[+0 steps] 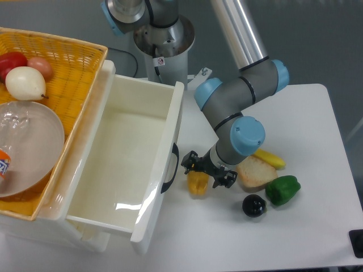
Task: Pick up the yellow pepper
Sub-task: 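Lower the gripper around the yellow pepper and close on it, then lift the yellow pepper up off the table with the gripper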
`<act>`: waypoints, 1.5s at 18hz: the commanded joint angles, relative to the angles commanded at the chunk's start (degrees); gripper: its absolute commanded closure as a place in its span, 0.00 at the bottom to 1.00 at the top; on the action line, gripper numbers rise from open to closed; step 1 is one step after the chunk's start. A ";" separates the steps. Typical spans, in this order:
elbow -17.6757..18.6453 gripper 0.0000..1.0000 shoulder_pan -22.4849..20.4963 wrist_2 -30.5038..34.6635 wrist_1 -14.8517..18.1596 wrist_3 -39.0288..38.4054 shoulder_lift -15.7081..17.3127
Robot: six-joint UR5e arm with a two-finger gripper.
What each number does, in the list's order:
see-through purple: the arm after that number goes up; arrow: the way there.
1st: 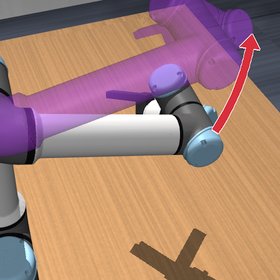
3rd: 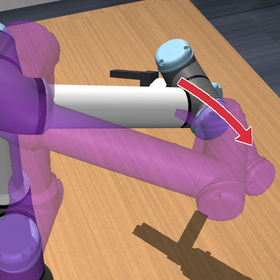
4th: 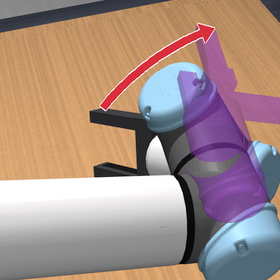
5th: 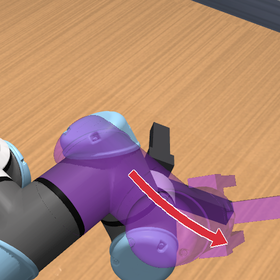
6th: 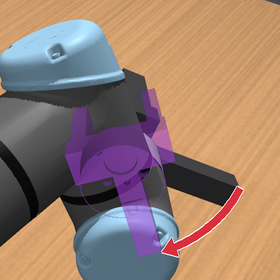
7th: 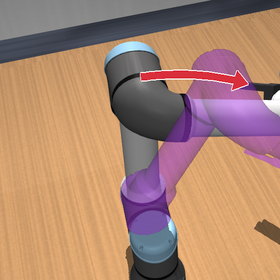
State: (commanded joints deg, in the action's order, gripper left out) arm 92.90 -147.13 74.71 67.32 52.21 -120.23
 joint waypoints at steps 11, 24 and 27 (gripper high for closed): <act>-0.61 0.27 -0.09 0.18 -1.49 0.00 -0.70; -1.75 0.92 -0.53 0.18 -1.41 0.18 -0.35; -3.50 0.92 -0.70 0.26 -0.97 0.09 -0.09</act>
State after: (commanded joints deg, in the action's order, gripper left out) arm 89.40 -147.83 74.97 66.35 52.30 -120.32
